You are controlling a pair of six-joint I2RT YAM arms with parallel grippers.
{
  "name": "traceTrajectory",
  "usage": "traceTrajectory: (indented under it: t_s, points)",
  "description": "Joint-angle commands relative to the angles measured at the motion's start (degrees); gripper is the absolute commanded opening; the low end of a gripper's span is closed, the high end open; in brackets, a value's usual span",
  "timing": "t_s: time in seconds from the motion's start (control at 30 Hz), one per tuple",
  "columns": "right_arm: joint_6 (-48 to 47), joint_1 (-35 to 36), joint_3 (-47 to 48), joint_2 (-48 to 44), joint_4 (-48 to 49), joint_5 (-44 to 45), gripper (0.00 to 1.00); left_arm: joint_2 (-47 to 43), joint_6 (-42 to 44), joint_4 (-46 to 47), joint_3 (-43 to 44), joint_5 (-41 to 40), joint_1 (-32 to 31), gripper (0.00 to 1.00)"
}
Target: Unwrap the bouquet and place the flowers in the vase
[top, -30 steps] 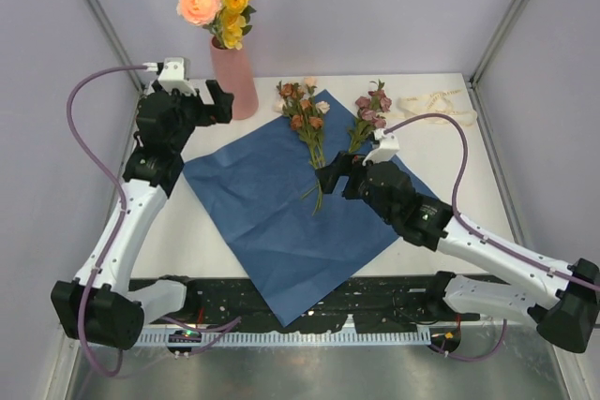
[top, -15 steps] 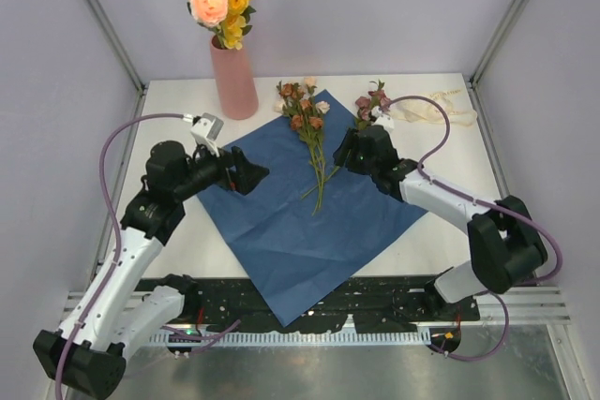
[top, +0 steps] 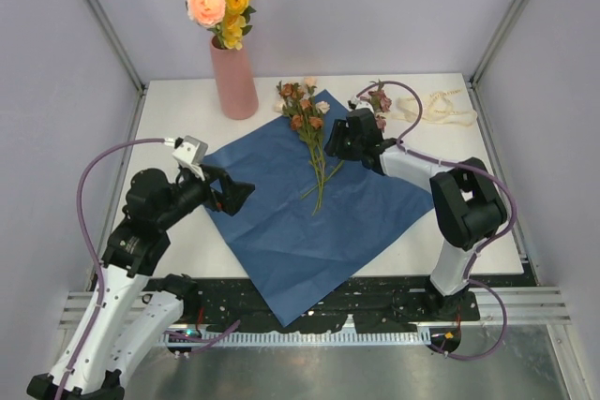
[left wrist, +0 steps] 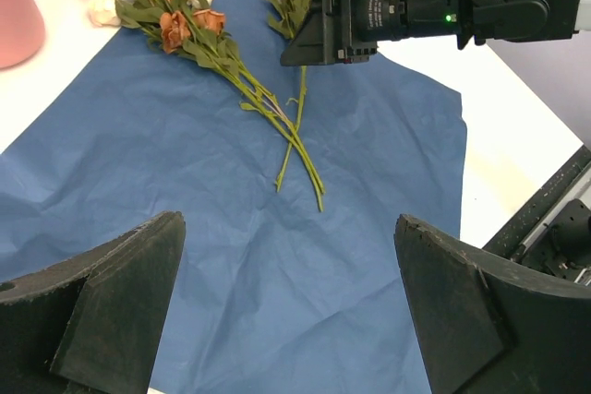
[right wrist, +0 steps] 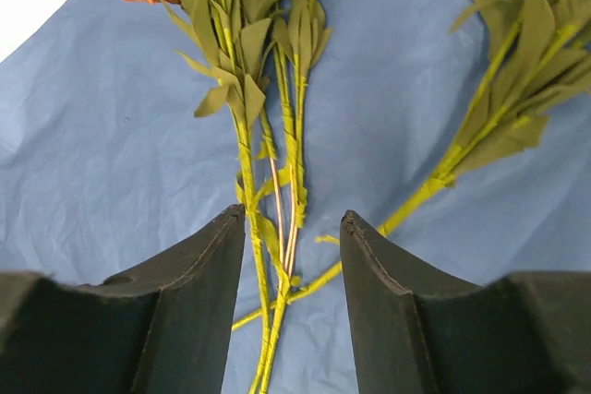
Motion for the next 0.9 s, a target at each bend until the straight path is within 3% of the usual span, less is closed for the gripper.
traceTrajectory:
  t_s: [0.0,0.23,0.7,0.87]
  points:
    - [-2.54,0.66,4.61,1.62,-1.73,-2.99,0.5,-0.57,1.3,0.44,-0.27,-1.35,0.08,1.0]
    - [6.95,-0.04,3.56,-0.48,-4.73,12.29,0.56,-0.31,1.39,0.26,-0.19,-1.53,0.09,1.0]
    - [16.09,-2.15,8.57,6.98,-9.3,17.58,0.54,-0.13,1.47,0.35,-0.45,-1.62,0.09,1.0]
    - [16.54,-2.77,8.04,8.65,-5.37,15.04,0.54,-0.39,1.56,0.62,-0.62,-1.62,0.09,1.0]
